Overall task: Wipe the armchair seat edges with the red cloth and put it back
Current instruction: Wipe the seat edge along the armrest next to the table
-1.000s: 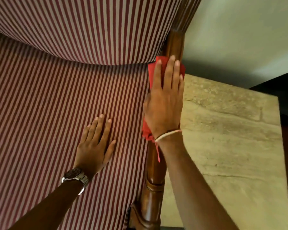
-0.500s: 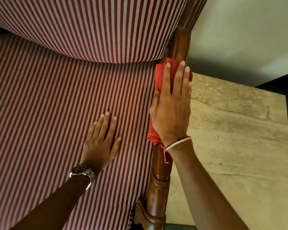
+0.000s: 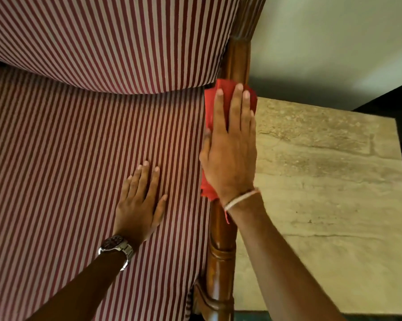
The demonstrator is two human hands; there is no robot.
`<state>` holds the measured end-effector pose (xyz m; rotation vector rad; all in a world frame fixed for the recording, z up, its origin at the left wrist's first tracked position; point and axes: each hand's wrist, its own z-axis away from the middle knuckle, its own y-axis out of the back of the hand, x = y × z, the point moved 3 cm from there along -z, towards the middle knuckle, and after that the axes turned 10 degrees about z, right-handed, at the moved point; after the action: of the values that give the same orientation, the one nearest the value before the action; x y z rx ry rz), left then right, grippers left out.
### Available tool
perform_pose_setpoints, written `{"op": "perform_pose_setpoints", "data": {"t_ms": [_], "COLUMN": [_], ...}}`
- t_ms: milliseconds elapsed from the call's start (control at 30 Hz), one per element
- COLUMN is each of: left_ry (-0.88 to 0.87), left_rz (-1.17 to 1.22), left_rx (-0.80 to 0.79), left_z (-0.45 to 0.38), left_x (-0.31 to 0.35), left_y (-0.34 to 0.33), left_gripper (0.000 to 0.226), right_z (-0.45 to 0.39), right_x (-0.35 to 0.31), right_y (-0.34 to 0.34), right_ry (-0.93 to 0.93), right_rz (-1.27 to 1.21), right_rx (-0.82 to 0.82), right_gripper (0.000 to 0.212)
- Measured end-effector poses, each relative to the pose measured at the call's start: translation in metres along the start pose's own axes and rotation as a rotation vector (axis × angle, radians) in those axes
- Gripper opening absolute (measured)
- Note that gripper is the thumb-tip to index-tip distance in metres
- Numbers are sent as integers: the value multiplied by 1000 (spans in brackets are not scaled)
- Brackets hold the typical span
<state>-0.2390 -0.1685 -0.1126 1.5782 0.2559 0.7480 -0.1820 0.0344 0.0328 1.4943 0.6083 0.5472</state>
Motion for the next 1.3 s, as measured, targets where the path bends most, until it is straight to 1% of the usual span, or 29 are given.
{"op": "perform_pose_setpoints", "data": {"t_ms": [133, 167, 233, 333, 400, 433, 533, 633, 667, 700, 767, 800, 867, 900, 933, 967, 1033, 1067, 1100, 1200, 1300], "left_ry": [-3, 1, 3, -15, -19, -17, -11, -10, 2, 27, 140, 217, 352, 402, 458, 509, 567, 586, 605, 588, 547], "left_rz": [2, 2, 14, 18, 14, 13, 20, 50, 70, 101, 242, 376, 737, 919, 1068, 1185, 1304, 1326, 1315, 1093, 867], "left_rx": [-3, -1, 8, 33, 38, 39, 22, -7, -31, -55, -99, -94, -20, 9, -16, -79, -199, -211, -193, -75, 14], "left_z": [1, 0, 0, 0, 1, 1, 0, 0, 1, -1, -4, -4, 3, 8, 13, 18, 23, 23, 22, 13, 11], "left_x": [-1, -2, -2, -1, -1, -1, -2, 0, 3, 7, 19, 26, 47, 61, 77, 93, 124, 136, 144, 151, 150], "left_y": [-2, -3, -3, -2, -2, -3, -3, 2, 6, 11, 25, 34, 55, 67, 78, 83, 86, 86, 84, 80, 79], "left_gripper": [67, 67, 67, 66, 66, 67, 67, 67, 67, 68, 69, 68, 57, 49, 49, 55, 69, 71, 69, 53, 56], "right_z": [109, 123, 113, 50, 13, 7, 42, 93, 101, 102, 97, 93, 82, 75, 69, 64, 59, 60, 61, 65, 64], "right_x": [2, 3, 6, 4, 6, 5, 3, 4, 5, 8, 18, 25, 46, 56, 63, 67, 66, 61, 54, 39, 38], "right_y": [-6, -8, -12, -7, -2, -2, -5, -6, -6, -3, 4, 8, 15, 17, 16, 12, 3, 0, -2, 0, 4], "right_ry": [40, 46, 66, 107, 64, 45, 19, 73, 95, 98, 7, -64, -214, -289, -357, -400, -403, -381, -358, -359, -345], "right_rz": [-43, -47, -24, -20, 2, 4, -40, -62, -108, -210, -534, -652, -746, -783, -820, -854, -886, -878, -860, -788, -696], "right_rx": [6, 4, 5, -5, -1, 15, 20, 11, -2, -13, -20, 30, 160, 187, 157, 95, -22, -33, -11, 131, 223], "right_gripper": [67, 68, 70, 69, 68, 67, 65, 65, 64, 63, 60, 57, 47, 43, 41, 41, 41, 39, 37, 32, 27]}}
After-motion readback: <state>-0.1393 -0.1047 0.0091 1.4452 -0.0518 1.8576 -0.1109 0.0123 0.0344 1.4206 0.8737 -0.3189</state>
